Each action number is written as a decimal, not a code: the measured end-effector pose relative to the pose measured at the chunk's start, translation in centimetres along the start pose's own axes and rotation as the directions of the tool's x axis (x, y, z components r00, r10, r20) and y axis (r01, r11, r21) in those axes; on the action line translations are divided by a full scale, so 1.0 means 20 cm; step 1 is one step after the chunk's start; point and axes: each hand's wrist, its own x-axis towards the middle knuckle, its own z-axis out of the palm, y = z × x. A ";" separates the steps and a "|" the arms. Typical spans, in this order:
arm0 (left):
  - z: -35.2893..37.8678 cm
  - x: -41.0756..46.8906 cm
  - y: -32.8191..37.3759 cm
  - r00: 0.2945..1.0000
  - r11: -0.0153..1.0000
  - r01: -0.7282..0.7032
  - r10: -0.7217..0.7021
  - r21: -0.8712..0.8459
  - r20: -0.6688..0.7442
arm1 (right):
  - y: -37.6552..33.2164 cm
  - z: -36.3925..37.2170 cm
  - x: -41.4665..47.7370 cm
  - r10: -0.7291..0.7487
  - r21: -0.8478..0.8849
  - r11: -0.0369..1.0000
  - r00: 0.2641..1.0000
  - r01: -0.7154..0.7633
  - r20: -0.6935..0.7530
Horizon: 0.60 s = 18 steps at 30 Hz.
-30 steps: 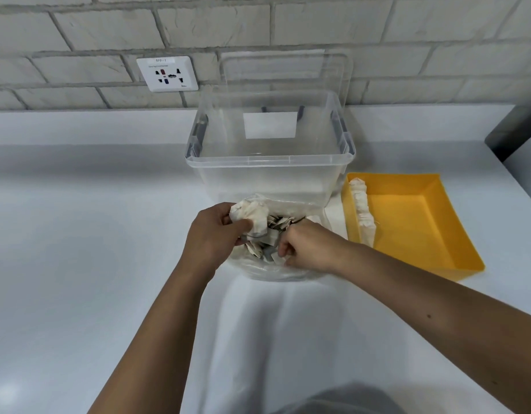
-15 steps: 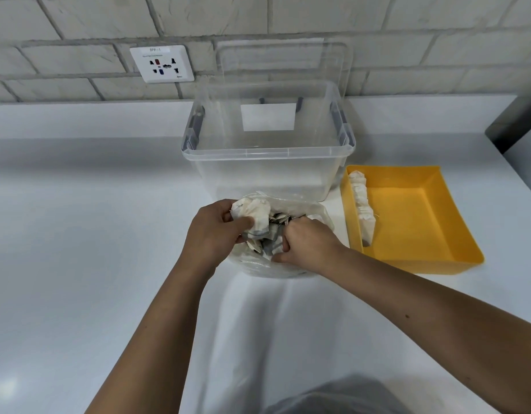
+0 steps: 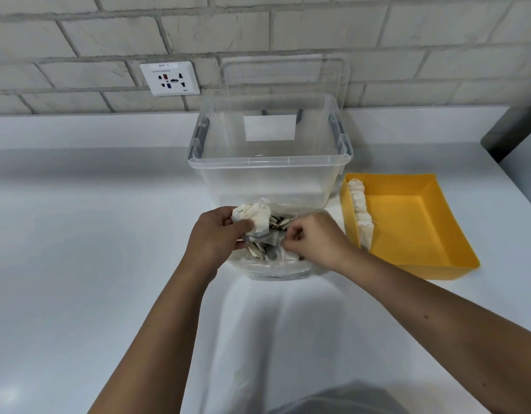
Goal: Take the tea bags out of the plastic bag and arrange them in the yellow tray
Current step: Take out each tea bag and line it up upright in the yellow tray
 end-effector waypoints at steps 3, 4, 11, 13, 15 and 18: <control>0.01 -0.01 0.02 1.000 1.000 -0.004 0.004 -0.001 -0.004 | -0.06 -0.14 -0.06 0.051 0.382 0.924 0.996 -0.017 -0.078; 0.01 -0.02 0.02 1.000 1.000 -0.008 0.008 0.006 0.002 | -0.08 -0.18 -0.07 0.064 0.459 0.888 0.994 -0.015 -0.091; 0.15 -0.08 0.12 0.978 0.995 0.027 -0.006 -0.095 0.210 | -0.12 -0.33 -0.12 0.000 0.438 0.895 0.984 0.078 -0.176; 0.19 -0.10 0.14 0.964 0.985 0.066 -0.021 -0.159 0.266 | -0.12 -0.34 -0.14 -0.036 0.382 0.915 0.970 0.129 -0.239; 0.22 -0.11 0.16 0.954 0.969 0.111 -0.043 -0.219 0.295 | -0.11 -0.36 -0.16 -0.062 0.356 0.920 0.959 0.162 -0.277; 0.25 -0.12 0.18 0.938 0.938 0.181 -0.075 -0.296 0.337 | -0.08 -0.43 -0.22 -0.131 0.271 0.943 0.963 0.195 -0.236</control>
